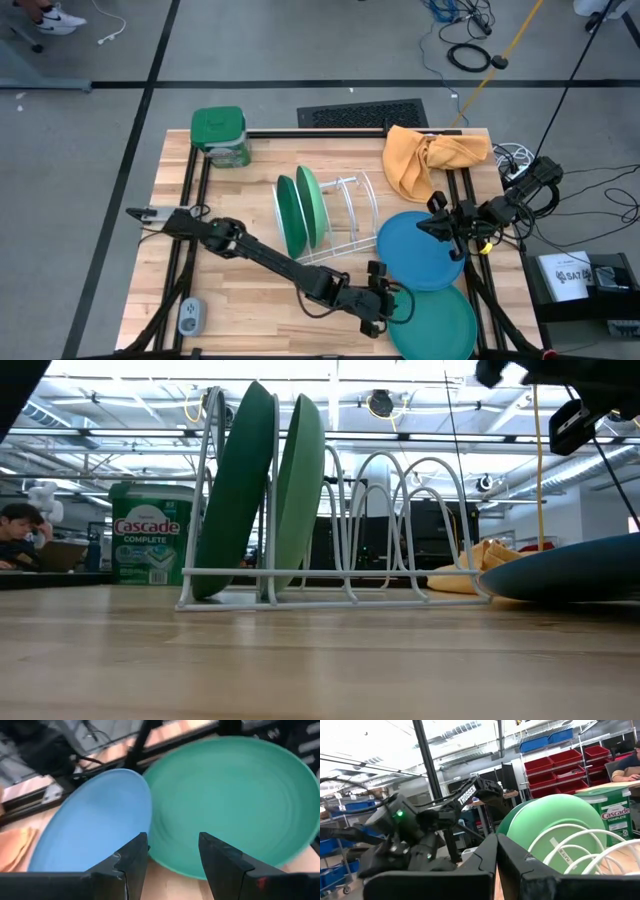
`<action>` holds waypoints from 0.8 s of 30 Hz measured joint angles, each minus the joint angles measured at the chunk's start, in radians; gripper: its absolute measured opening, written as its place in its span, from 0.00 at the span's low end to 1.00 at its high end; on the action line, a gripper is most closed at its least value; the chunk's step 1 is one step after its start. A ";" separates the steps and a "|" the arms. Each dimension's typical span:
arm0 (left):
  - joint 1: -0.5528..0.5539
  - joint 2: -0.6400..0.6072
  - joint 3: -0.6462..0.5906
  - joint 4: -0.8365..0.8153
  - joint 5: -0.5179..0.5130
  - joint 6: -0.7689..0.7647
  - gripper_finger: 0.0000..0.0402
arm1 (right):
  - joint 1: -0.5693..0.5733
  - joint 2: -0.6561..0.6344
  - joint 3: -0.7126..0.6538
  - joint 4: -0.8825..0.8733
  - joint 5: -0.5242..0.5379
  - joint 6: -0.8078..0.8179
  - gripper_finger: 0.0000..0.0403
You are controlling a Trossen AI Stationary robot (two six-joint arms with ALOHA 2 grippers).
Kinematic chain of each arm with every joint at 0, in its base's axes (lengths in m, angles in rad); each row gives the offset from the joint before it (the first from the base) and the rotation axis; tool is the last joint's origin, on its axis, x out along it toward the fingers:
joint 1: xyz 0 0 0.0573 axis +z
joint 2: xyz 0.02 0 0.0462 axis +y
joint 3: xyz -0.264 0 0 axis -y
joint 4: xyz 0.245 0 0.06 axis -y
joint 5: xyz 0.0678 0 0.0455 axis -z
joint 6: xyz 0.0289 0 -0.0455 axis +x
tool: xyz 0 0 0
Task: Sort dishes
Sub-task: Put the dark green plate in the dish rack
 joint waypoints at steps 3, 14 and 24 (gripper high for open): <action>-0.003 0.052 0.088 -0.093 0.035 0.068 0.44 | 0.000 0.000 0.000 0.001 0.001 0.000 0.01; -0.088 0.124 0.147 -0.194 0.037 0.500 0.44 | 0.000 0.000 0.000 0.005 0.000 0.018 0.01; -0.093 0.190 0.146 -0.067 0.020 0.704 0.44 | 0.000 0.000 0.000 0.005 -0.002 0.049 0.01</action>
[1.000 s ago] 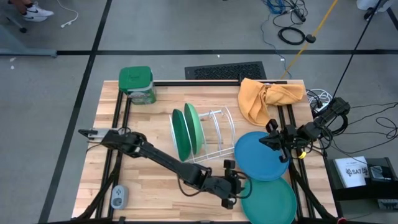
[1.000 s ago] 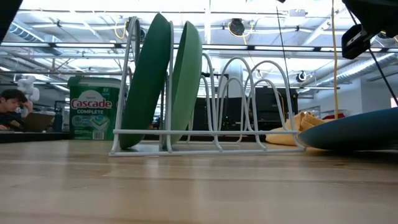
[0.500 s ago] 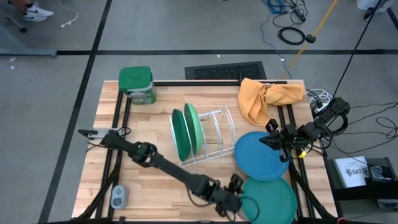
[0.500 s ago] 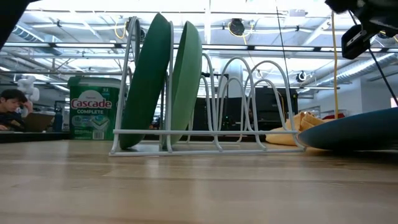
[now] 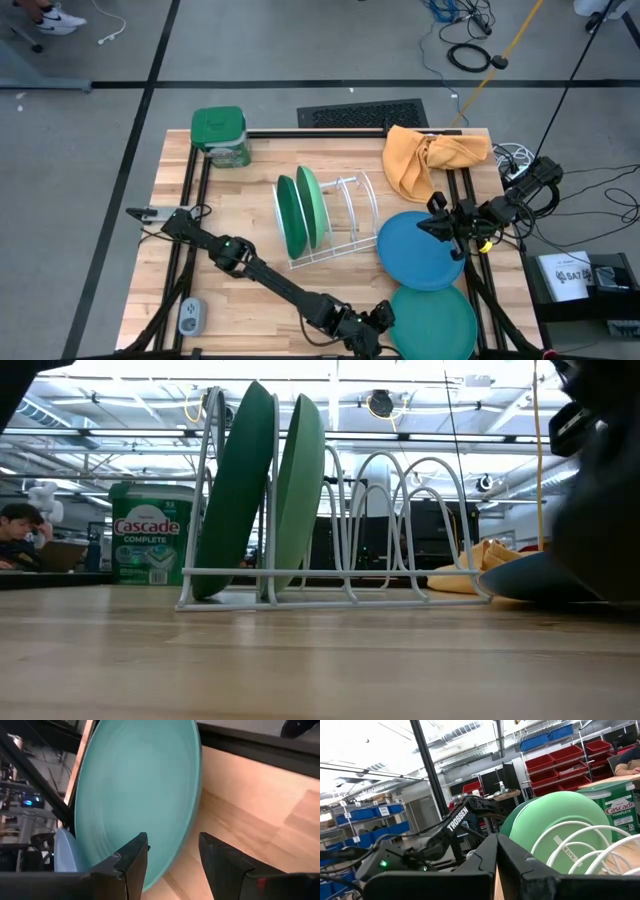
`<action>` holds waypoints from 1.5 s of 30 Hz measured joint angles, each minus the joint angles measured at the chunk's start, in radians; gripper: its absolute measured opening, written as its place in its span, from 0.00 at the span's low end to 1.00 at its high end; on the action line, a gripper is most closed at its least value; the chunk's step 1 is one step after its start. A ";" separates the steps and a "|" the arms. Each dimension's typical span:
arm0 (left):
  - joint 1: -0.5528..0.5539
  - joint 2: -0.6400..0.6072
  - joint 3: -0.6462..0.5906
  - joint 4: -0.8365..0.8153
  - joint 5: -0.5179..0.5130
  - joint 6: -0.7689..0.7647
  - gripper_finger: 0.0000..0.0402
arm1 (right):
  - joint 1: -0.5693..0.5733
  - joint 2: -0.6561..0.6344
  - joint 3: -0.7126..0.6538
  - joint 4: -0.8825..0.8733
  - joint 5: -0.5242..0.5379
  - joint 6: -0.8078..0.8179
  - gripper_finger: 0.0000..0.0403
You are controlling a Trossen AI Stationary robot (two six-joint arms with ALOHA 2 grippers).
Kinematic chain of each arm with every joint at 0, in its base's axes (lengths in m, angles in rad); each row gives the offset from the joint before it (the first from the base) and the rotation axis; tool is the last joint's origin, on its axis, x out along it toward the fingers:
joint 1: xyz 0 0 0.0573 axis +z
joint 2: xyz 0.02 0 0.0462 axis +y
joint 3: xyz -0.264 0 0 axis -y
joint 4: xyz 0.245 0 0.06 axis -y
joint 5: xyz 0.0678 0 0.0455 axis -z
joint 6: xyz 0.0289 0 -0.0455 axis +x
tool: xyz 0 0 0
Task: Sort dishes
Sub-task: Put the dark green plate in the dish rack
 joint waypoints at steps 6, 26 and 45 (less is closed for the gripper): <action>0.010 0.032 0.000 0.043 0.049 0.021 0.44 | 0.000 0.000 0.000 -0.002 0.001 0.001 0.01; 0.025 0.085 0.002 0.171 0.082 0.030 0.06 | 0.000 0.000 0.000 -0.014 0.005 0.007 0.01; -0.039 -0.012 0.087 -0.081 0.294 -0.325 0.00 | 0.000 0.000 0.000 -0.025 -0.001 0.076 0.01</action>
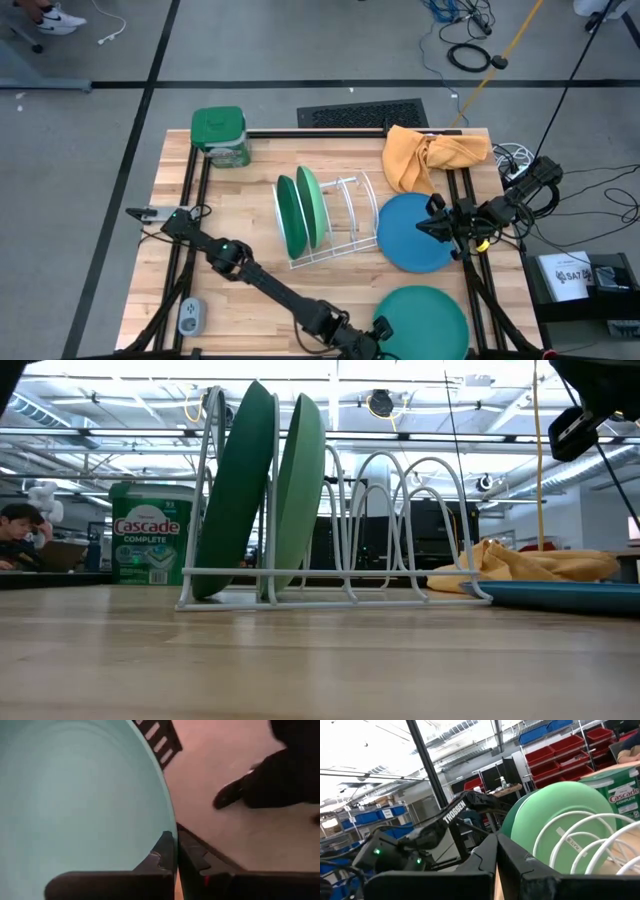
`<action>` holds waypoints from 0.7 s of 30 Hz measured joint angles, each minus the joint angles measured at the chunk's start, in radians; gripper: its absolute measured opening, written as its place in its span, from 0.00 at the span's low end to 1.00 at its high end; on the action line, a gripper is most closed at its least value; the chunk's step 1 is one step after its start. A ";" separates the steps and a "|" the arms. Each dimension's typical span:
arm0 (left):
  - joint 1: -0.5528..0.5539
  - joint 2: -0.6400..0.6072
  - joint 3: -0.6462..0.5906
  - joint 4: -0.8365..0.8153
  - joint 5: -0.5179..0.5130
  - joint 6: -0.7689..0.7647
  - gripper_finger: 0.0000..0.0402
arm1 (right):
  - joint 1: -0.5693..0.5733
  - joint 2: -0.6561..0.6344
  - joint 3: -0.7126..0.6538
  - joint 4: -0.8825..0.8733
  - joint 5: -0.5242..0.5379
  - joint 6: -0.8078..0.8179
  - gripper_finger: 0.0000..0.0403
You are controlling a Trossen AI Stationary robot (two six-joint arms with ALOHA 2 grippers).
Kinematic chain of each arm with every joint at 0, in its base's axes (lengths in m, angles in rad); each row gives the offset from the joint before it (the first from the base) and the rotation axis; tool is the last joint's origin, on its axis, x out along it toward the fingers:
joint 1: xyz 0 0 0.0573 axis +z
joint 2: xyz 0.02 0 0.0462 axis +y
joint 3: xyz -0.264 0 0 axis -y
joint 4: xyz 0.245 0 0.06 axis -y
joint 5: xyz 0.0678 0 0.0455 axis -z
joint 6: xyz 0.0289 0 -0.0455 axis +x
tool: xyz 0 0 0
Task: Sort dishes
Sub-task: Put the dark green plate in the dish rack
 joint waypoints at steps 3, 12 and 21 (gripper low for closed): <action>-0.007 -0.039 0.000 -0.018 0.017 -0.098 0.00 | 0.000 0.000 0.000 -0.006 0.000 0.012 0.01; -0.036 -0.196 0.001 -0.101 -0.170 -0.176 0.00 | 0.000 0.000 0.000 0.020 0.001 -0.057 0.01; -0.062 -0.322 0.001 -0.408 -0.413 -0.391 0.00 | 0.000 0.000 0.000 0.235 0.001 -0.211 0.01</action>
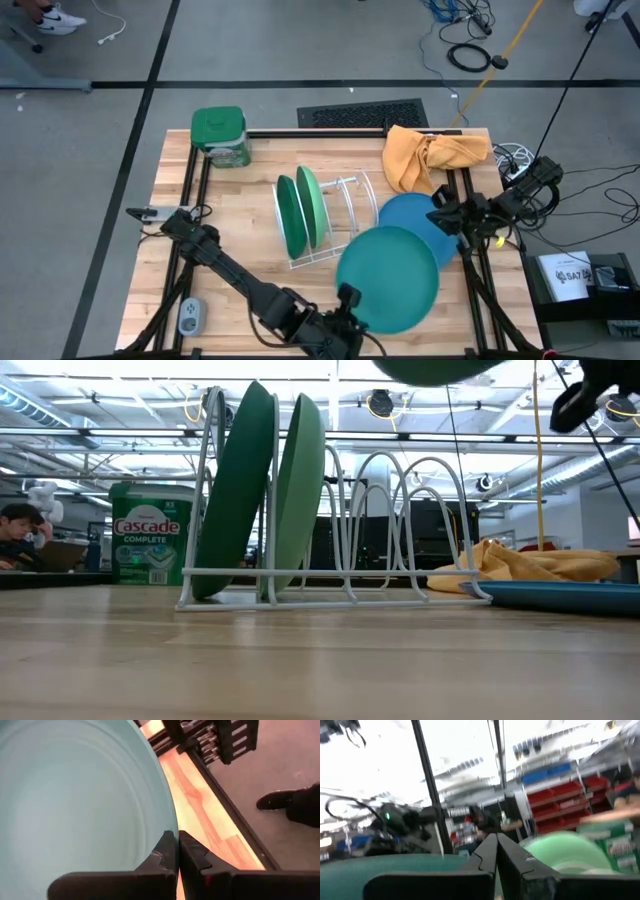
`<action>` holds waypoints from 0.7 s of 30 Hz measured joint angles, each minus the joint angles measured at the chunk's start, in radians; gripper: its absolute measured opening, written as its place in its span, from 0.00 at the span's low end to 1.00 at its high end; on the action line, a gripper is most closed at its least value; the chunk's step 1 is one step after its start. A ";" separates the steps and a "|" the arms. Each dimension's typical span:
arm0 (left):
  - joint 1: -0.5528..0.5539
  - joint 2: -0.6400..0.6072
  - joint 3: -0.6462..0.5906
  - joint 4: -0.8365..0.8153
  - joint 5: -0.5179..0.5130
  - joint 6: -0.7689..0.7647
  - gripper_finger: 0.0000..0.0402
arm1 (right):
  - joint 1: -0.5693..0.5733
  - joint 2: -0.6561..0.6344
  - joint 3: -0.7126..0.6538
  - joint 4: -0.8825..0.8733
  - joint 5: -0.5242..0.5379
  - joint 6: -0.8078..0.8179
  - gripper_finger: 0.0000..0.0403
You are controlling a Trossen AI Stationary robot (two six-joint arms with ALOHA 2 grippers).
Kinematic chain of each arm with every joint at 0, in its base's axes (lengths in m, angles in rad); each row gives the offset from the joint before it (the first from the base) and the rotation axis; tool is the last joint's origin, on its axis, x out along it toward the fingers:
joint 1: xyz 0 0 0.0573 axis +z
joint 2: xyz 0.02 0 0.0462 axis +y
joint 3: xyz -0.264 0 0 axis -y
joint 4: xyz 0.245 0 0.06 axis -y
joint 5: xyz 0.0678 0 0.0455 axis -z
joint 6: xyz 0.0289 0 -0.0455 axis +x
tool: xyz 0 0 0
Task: Sort dishes
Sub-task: Put the dark green plate in the dish rack
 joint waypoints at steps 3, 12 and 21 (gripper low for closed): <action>-0.003 -0.008 0.000 0.007 -0.052 -0.088 0.00 | 0.000 0.000 0.000 0.123 0.000 -0.090 0.01; 0.017 -0.009 -0.024 0.595 -0.322 -0.094 0.00 | 0.000 0.000 0.000 0.363 0.002 -0.309 0.01; 0.130 -0.008 -0.134 0.863 -0.422 -0.210 0.00 | 0.000 0.000 0.000 0.347 0.001 -0.303 0.01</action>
